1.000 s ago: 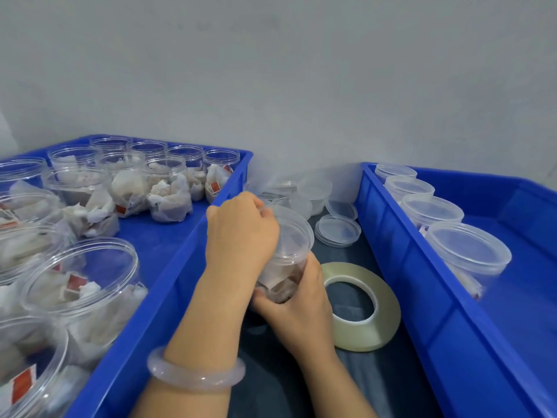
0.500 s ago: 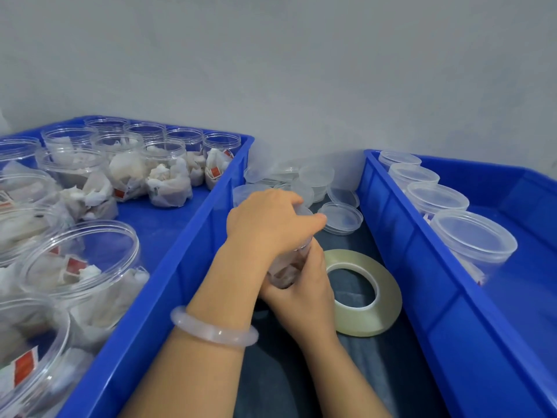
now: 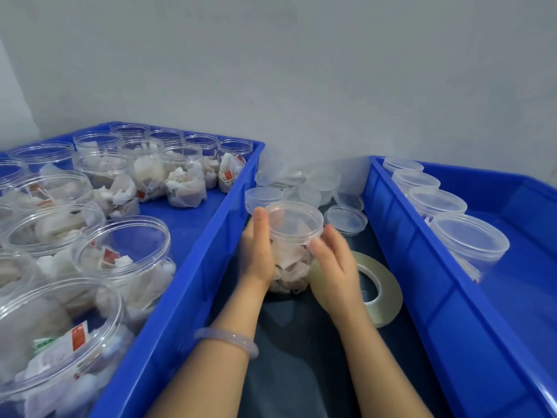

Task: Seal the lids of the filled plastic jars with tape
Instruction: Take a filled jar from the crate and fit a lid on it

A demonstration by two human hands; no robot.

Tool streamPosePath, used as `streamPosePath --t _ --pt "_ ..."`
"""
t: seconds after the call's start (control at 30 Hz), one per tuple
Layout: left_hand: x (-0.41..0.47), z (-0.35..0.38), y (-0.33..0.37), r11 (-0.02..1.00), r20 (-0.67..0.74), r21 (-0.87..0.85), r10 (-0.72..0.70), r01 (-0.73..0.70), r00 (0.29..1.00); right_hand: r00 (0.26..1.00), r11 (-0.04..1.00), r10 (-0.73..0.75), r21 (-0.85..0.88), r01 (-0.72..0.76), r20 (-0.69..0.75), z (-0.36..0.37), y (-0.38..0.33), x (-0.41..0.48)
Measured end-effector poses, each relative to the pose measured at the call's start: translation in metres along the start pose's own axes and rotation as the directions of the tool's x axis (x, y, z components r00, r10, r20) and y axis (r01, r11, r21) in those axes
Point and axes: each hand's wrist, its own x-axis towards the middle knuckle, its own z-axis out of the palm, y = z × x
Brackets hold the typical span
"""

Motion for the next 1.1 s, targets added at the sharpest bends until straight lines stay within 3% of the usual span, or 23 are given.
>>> streamPosePath --t 0.07,0.13,0.23,0.37,0.47,0.6,0.73,0.87,0.93,1.0,1.1 --pt "-0.002 -0.003 -0.012 0.990 0.037 -0.071 -0.119 0.121 0.992 0.997 0.987 -0.076 -0.141 0.074 -0.012 -0.001 -0.018 0.006" --pt "-0.001 -0.004 -0.017 0.986 0.062 -0.086 -0.135 0.140 0.989 0.979 0.931 -0.137 -0.318 0.180 0.151 0.001 -0.038 0.018" --pt "0.000 -0.002 -0.018 0.989 -0.030 -0.079 -0.128 0.125 0.991 0.940 0.840 -0.077 -0.486 0.241 0.333 0.001 -0.054 0.034" --pt "-0.002 0.001 -0.024 0.990 -0.188 0.090 -0.089 0.108 0.978 0.974 0.866 -0.119 -0.460 0.196 0.191 0.006 -0.044 0.033" --pt "-0.002 0.002 -0.021 0.987 -0.208 0.119 -0.078 0.105 0.975 0.967 0.792 -0.233 -0.556 0.253 0.108 0.017 -0.038 0.031" --pt "0.005 0.002 -0.018 0.994 -0.157 0.044 -0.095 0.103 0.983 0.977 0.683 -0.186 -0.700 0.208 0.109 0.023 -0.038 0.031" --pt "0.008 -0.003 -0.019 0.993 -0.062 0.010 -0.118 0.119 0.991 0.965 0.668 -0.204 -0.698 0.258 0.161 0.016 -0.041 0.031" --pt "0.008 -0.010 -0.014 0.947 0.164 -0.262 -0.146 0.186 0.976 0.922 0.860 -0.143 -0.416 0.296 0.360 -0.006 -0.047 0.032" --pt "0.007 -0.009 -0.010 0.931 0.182 -0.307 -0.149 0.200 0.972 0.915 0.888 -0.141 -0.360 0.285 0.377 -0.008 -0.045 0.033" --pt "0.004 -0.007 -0.014 0.951 0.077 -0.265 -0.143 0.158 0.987 0.934 0.873 -0.151 -0.400 0.280 0.323 -0.003 -0.042 0.035" --pt "-0.002 -0.002 -0.020 0.991 -0.181 -0.012 -0.131 0.131 0.975 0.967 0.803 -0.179 -0.540 0.250 0.181 0.010 -0.040 0.033"
